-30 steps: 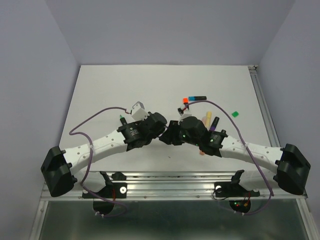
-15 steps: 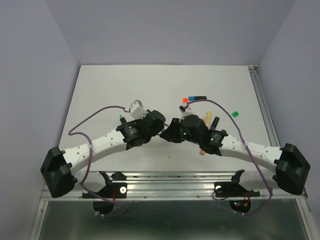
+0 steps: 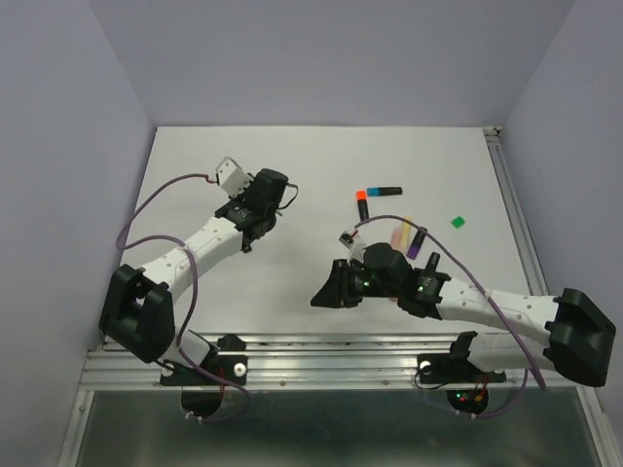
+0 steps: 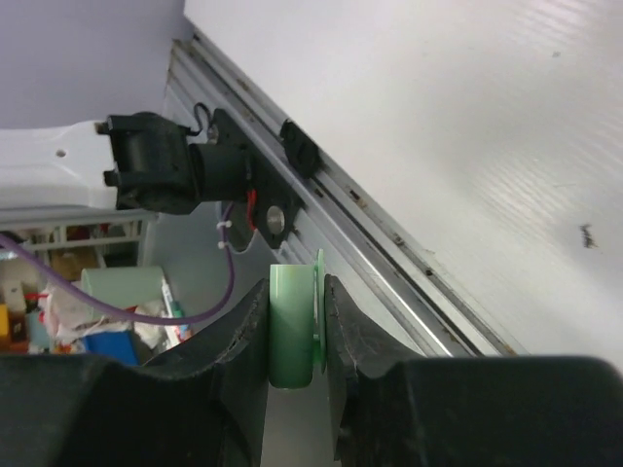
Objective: Open the pen caps
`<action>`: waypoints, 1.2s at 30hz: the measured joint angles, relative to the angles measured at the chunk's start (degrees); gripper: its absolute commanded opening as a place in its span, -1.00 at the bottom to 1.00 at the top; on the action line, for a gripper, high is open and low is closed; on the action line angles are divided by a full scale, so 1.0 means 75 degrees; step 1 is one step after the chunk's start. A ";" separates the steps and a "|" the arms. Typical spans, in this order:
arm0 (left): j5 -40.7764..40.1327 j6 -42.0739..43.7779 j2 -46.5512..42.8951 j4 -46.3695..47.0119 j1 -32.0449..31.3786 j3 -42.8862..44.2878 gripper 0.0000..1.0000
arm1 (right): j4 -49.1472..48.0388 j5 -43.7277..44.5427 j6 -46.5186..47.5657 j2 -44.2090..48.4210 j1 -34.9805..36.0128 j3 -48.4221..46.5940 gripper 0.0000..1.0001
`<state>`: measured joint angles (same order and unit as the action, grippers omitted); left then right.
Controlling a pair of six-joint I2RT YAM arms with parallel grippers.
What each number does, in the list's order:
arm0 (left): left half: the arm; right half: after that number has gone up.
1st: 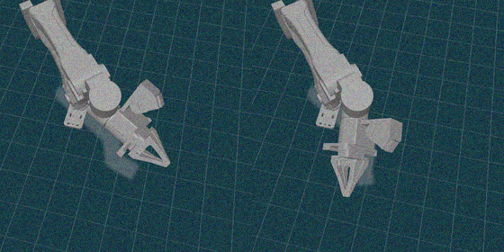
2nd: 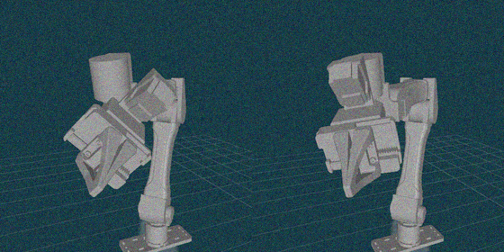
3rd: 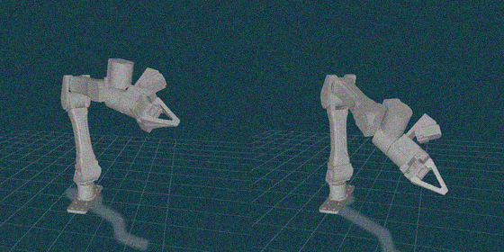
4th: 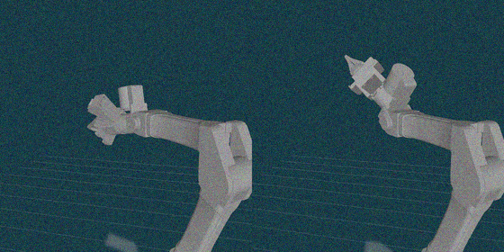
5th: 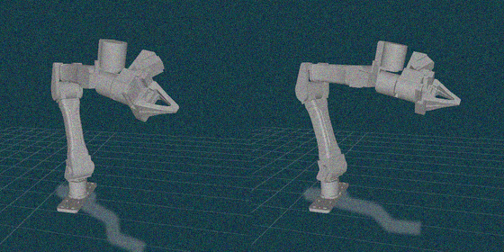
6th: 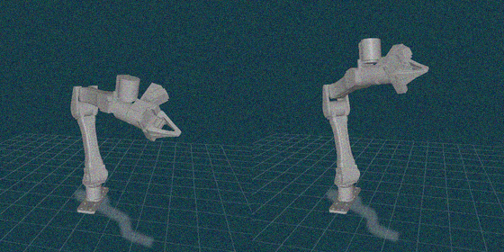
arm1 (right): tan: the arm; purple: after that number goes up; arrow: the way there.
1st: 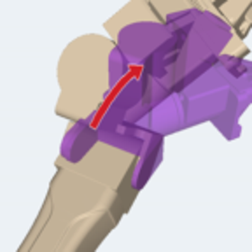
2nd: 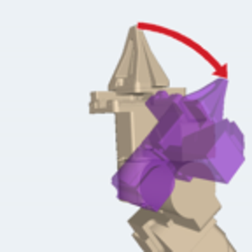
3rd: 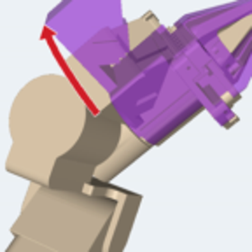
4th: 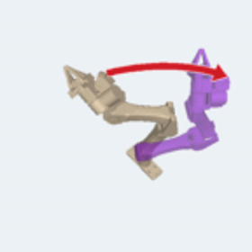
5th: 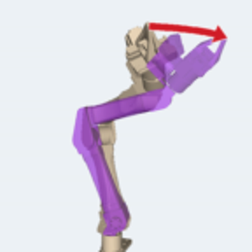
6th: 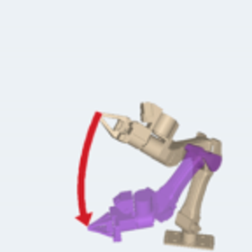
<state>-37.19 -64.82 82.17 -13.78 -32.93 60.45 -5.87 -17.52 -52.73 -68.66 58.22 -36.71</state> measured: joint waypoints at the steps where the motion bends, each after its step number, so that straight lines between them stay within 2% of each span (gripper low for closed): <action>1: 0.0000 0.0195 0.0000 0.0096 0.0009 0.0061 -1.00 | 0.0131 0.0134 0.0012 0.0093 0.0000 -0.0003 -0.99; 6: 0.0344 0.1982 0.0064 0.0542 0.0085 0.0119 -1.00 | 0.1492 0.1306 0.0207 0.0425 -0.0087 -0.0303 -0.99; 8: 0.0487 0.2433 0.0335 0.0472 0.0108 0.0265 -1.00 | 0.2025 0.1664 0.0335 0.0475 -0.0414 -0.0428 -0.99; 13: 0.0766 0.2900 0.1387 0.0300 0.0122 0.0437 -1.00 | 0.2748 0.2168 0.0755 0.0641 -0.2165 -0.0431 -0.99; 18: 0.0729 0.2984 0.2602 -0.0495 0.0201 0.0764 -1.00 | 0.3587 0.2620 0.1495 0.0606 -0.4060 -0.0612 -0.99; 21: 0.0711 0.2996 0.2838 -0.0717 0.0291 0.0860 -0.82 | 0.3987 0.3054 0.1920 0.0458 -0.4966 -0.0944 -0.99; 26: 0.0656 0.3016 0.2871 -0.0836 0.0414 0.0874 -0.67 | 0.4054 0.3468 0.2477 -0.0396 -0.6461 -0.1463 -0.99; 30: 0.0603 0.3019 0.3025 -0.0839 0.0478 0.0874 -0.57 | 0.4092 0.3654 0.2602 -0.1670 -0.7758 -0.1682 -0.99; 36: 0.0478 0.3016 0.3398 -0.0868 0.0525 0.0874 -0.44 | 0.4322 0.3587 0.2661 -0.2760 -0.8655 -0.1684 -0.98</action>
<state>-33.61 -42.19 107.66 -20.29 -28.99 67.00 26.55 9.39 -32.77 -89.36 -6.70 -49.34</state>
